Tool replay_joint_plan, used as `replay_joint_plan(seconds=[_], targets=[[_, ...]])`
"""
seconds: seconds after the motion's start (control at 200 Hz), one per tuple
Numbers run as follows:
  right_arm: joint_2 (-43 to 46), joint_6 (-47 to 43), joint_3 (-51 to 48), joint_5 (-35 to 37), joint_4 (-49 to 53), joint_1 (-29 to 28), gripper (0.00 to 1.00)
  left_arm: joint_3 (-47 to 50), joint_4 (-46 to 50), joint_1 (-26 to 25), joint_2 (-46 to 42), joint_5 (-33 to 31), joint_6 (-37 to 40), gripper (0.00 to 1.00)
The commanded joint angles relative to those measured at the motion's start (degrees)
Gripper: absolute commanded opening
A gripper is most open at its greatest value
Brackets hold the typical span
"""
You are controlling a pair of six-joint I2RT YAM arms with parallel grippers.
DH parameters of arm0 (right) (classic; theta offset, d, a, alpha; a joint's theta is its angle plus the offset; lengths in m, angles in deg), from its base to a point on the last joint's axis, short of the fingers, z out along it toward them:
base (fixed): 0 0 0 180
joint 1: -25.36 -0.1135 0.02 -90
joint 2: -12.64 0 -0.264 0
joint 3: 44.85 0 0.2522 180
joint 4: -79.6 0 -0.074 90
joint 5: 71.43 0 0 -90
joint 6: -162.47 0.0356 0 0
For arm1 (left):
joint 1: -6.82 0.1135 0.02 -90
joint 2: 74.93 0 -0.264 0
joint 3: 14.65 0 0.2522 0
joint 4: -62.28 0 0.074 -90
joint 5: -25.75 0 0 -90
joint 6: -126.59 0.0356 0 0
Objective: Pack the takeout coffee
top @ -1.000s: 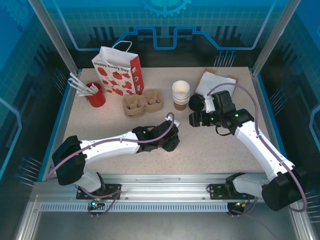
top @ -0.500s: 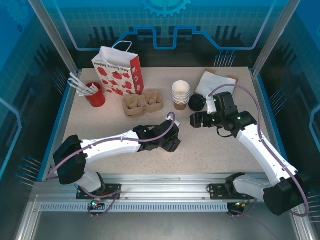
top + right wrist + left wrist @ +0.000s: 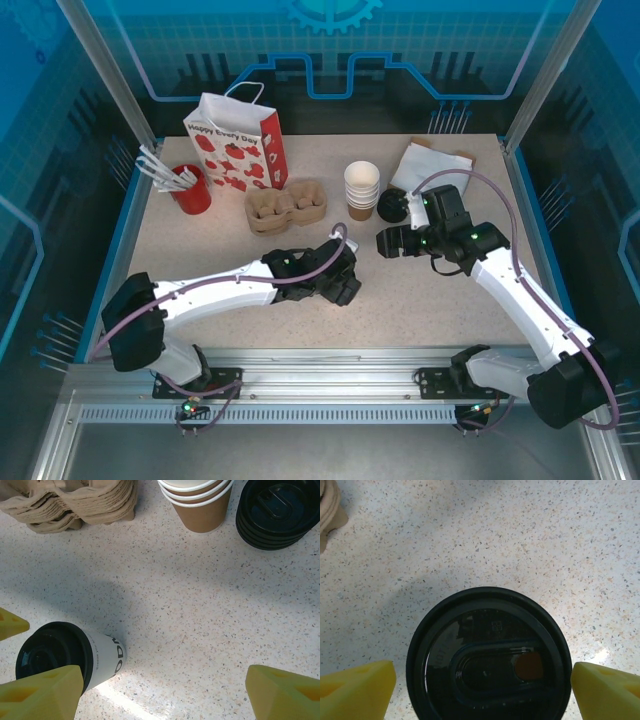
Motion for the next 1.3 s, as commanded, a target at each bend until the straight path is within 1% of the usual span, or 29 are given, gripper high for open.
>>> replay_joint_plan(seconds=[0.0,0.145,0.225,0.275,0.345,0.41,0.53,0.655,0.805,0.845,1.0,1.196,1.296], targets=[[0.5,0.4,0.1,0.3,0.8,-0.9,0.86,-1.8,1.7,0.0,-2.9,0.4,0.4,0.92],[0.6,0.6,-0.3,-0.5,0.7,-1.1,0.86,-0.9,1.4,0.5,-5.3,1.3,-0.6,0.92],[0.7,1.4,-1.4,-3.9,-0.3,-1.8,0.86,1.2,0.5,2.5,-8.4,4.2,-2.7,0.92],[0.6,2.4,-2.7,-8.4,-2.0,-2.5,0.86,3.4,-0.9,4.7,-10.7,8.1,-4.6,0.92],[0.3,4.5,-5.4,-15.4,-6.3,-3.6,0.88,6.9,-3.4,8.3,-14.1,15.1,-7.4,0.92],[-0.7,6.0,-7.5,-19.0,-9.9,-4.3,0.89,10.0,-6.2,11.5,-16.3,21.3,-9.8,0.92],[-5.3,5.8,-8.9,-21.7,-12.7,-5.5,0.89,13.9,-11.0,17.1,-16.9,31.1,-13.6,0.90],[-8.9,5.4,-8.9,-25.3,-15.1,-6.1,0.89,16.1,-14.9,20.6,-15.4,37.0,-15.7,0.84],[-12.2,4.7,-8.9,-27.0,-15.4,-6.3,0.86,17.0,-17.0,21.5,-12.8,39.3,-16.2,0.74],[-12.9,4.6,-10.4,-27.2,-15.5,-6.3,0.85,17.0,-17.4,21.5,-12.1,39.6,-16.1,0.72],[-13.9,3.7,-11.1,-27.3,-15.4,-6.3,0.78,17.6,-18.4,21.8,-9.5,39.7,-15.8,0.64],[-14.6,3.7,-13.0,-27.5,-17.3,-6.3,0.68,19.8,-20.5,21.9,-8.5,39.4,-16.3,0.57],[-15.0,3.7,-13.8,-27.7,-18.1,-6.2,0.66,21.0,-21.4,22.1,-7.7,39.2,-16.4,0.53]])
